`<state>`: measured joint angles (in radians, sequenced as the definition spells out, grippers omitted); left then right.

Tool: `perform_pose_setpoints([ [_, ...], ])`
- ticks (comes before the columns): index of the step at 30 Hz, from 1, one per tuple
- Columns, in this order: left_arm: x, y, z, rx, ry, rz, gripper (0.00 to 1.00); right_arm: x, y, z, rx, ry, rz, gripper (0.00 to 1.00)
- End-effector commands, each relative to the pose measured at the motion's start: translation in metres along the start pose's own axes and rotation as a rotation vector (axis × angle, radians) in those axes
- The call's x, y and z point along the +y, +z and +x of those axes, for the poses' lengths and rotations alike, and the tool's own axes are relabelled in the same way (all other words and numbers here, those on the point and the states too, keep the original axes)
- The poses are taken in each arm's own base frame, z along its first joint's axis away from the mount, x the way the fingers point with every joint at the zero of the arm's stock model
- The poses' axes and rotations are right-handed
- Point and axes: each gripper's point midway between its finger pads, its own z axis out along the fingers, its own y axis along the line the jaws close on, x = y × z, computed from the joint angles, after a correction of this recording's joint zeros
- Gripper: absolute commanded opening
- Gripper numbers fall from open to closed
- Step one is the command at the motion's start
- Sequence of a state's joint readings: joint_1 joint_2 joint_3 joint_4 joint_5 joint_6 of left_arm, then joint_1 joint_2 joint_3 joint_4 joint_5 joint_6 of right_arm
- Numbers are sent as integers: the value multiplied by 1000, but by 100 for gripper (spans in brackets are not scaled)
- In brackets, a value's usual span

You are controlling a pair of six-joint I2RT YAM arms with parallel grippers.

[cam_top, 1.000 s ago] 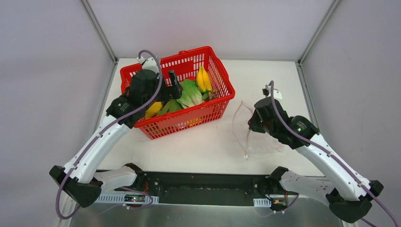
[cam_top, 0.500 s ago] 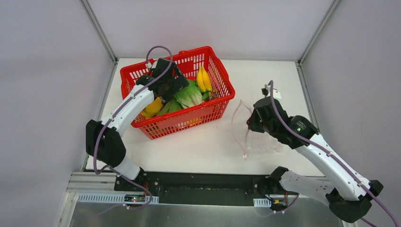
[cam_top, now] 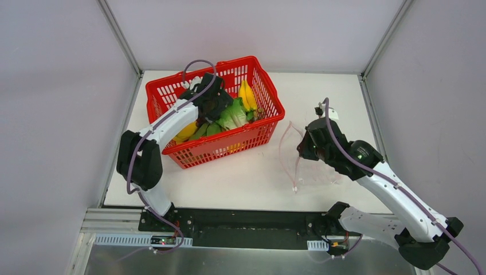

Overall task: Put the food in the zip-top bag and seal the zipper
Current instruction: Pick up the fake vegetable from the bin.

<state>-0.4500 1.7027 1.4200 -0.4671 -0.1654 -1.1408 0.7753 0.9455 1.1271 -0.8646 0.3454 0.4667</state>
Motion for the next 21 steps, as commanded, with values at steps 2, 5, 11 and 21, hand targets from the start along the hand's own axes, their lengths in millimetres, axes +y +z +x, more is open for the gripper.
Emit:
perform_pose_setpoints([
  [2,2,13,13,-4,52,-30,64,7,3,-3,-9,1,-30,6],
  [5,-1,13,15,-14,73,-15,49,6,4,-3,-13,1,-26,6],
  [11,-11,-18,-5,-103,114,46,16,4,3,-2,-14,3,-23,6],
  [21,-17,-114,-63,-360,142,196,0,2,1,-6,-47,35,-24,6],
])
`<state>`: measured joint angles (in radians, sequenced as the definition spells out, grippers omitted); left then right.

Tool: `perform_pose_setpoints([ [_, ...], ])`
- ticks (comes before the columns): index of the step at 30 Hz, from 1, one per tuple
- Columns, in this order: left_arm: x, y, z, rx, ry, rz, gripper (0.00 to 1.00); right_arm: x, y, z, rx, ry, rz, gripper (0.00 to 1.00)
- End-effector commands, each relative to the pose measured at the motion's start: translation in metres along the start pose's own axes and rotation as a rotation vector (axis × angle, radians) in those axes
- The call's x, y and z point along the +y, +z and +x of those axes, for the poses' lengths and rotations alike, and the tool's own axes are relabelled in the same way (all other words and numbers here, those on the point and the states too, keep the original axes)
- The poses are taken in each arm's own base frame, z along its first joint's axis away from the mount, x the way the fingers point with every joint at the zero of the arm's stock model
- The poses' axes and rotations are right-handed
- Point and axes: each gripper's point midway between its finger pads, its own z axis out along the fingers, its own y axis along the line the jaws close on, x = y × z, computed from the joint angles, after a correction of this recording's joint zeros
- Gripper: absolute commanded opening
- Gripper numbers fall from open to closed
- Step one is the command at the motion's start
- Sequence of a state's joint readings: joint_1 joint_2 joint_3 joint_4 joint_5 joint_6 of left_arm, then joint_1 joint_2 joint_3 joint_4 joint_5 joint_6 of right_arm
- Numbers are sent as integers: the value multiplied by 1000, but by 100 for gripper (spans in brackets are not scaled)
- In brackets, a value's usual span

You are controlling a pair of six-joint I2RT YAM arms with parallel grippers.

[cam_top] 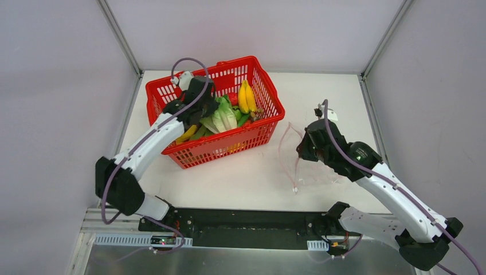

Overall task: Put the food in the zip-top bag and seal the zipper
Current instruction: Pick up the fake vegetable from the bin.

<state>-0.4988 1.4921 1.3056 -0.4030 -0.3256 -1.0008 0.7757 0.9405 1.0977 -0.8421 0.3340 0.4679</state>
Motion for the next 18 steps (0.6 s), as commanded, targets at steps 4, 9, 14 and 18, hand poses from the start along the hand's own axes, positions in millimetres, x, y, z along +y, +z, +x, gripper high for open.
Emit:
perform_pose_setpoints([
  [4,-19,-88,-76,-271,34,148,0,6,-5,-13,-63,57,-38,6],
  [9,-21,-130,-93,-366,44,192,0,12,-5,-15,-77,91,-70,6],
  [14,-31,-160,-100,-403,46,256,0,16,-3,-15,-74,116,-78,6],
  [18,-52,-189,-93,-406,33,366,0,17,-1,-20,-105,163,-85,6],
])
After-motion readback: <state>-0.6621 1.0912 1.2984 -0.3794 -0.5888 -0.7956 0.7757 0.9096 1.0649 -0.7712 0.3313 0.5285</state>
